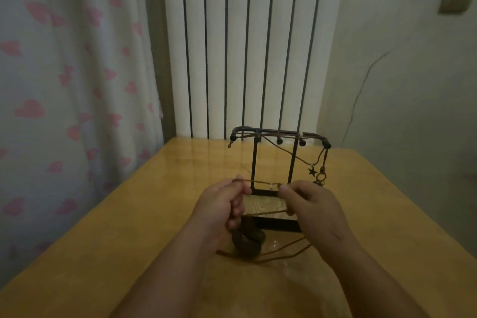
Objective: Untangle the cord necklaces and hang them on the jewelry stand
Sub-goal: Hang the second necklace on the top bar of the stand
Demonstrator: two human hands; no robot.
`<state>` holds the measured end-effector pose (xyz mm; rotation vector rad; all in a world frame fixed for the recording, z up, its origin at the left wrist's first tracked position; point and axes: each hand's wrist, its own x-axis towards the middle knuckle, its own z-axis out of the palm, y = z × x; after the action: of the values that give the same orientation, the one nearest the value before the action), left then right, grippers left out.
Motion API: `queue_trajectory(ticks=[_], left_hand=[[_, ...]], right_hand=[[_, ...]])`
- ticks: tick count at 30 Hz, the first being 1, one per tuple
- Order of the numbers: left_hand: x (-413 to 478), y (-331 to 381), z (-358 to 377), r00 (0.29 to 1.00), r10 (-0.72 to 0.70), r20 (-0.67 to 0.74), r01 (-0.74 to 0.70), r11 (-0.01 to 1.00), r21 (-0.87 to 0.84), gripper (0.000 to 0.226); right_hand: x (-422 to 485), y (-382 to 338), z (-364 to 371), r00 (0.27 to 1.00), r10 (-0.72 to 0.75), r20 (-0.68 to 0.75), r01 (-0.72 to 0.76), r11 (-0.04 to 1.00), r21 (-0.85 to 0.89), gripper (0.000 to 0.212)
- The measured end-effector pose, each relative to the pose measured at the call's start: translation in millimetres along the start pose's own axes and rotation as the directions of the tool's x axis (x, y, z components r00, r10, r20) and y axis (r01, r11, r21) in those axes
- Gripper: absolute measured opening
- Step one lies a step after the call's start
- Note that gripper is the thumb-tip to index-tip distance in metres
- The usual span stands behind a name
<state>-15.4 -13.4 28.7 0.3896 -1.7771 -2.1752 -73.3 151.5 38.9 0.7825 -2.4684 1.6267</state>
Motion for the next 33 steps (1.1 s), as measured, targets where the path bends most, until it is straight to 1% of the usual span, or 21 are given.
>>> queue_trajectory(ticks=[2,4,5,6,8,9,10,11,13,15,17,21,25,28,31,33], left_hand=[[1,2,-4,0.997,-0.061,0.04,0.058,0.997,0.06,0.035],[2,5,-8,0.993,-0.089,0.073,0.087,0.996,0.031,0.041],[3,8,-8,0.991,-0.093,0.095,0.096,0.995,-0.024,0.042],[3,10,-8,0.988,-0.095,0.121,0.108,0.988,-0.113,0.039],[1,18,-4,0.979,-0.085,0.184,0.144,0.931,-0.335,0.024],[0,22,-1,0.972,-0.075,0.224,0.166,0.892,-0.421,0.013],[-2,25,0,0.965,-0.056,0.257,0.176,0.863,-0.473,0.007],[-1,27,1,0.96,-0.038,0.277,0.175,0.855,-0.488,0.015],[4,29,2,0.96,0.004,0.279,0.121,0.893,-0.432,0.021],[9,30,4,0.982,0.053,0.179,0.0,0.958,-0.287,0.017],[15,32,6,0.991,0.112,0.069,-0.101,0.983,-0.151,0.014],[20,41,10,0.979,0.198,-0.056,-0.202,0.977,-0.071,0.019],[29,48,16,0.949,0.282,-0.141,-0.285,0.959,0.002,0.02],[37,54,17,0.927,0.314,-0.203,-0.311,0.949,0.05,0.023],[42,60,14,0.881,0.401,-0.249,-0.355,0.911,0.212,0.024],[44,63,14,0.853,0.454,-0.255,-0.378,0.877,0.296,0.024]], right_hand=[[9,-7,-3,0.998,0.013,-0.056,-0.01,0.999,0.045,0.021],[18,-14,-5,0.996,-0.008,-0.092,0.013,0.998,0.053,0.018],[22,-16,-6,0.994,-0.02,-0.108,0.026,0.998,0.053,0.017],[25,-18,-6,0.992,-0.026,-0.127,0.033,0.998,0.058,0.016],[30,-18,-5,0.986,-0.02,-0.163,0.034,0.996,0.084,0.015],[32,-18,-5,0.985,-0.007,-0.174,0.026,0.994,0.102,0.015],[34,-18,-3,0.984,0.004,-0.179,0.017,0.993,0.117,0.015],[35,-17,-2,0.983,0.011,-0.182,0.013,0.992,0.128,0.016],[38,-16,1,0.98,0.025,-0.197,0.004,0.989,0.147,0.016],[41,-15,2,0.976,0.044,-0.214,-0.009,0.987,0.162,0.017],[43,-15,1,0.974,0.058,-0.221,-0.021,0.986,0.167,0.018],[47,-13,-4,0.973,0.062,-0.22,-0.026,0.986,0.164,0.018],[53,-14,-5,0.97,0.01,-0.244,0.007,0.997,0.071,0.018],[58,-12,-11,0.968,-0.018,-0.25,0.023,1.0,0.018,0.021],[61,-10,-19,0.972,-0.05,-0.23,0.041,0.998,-0.043,0.023],[63,-9,-22,0.97,-0.064,-0.233,0.053,0.997,-0.052,0.022]])
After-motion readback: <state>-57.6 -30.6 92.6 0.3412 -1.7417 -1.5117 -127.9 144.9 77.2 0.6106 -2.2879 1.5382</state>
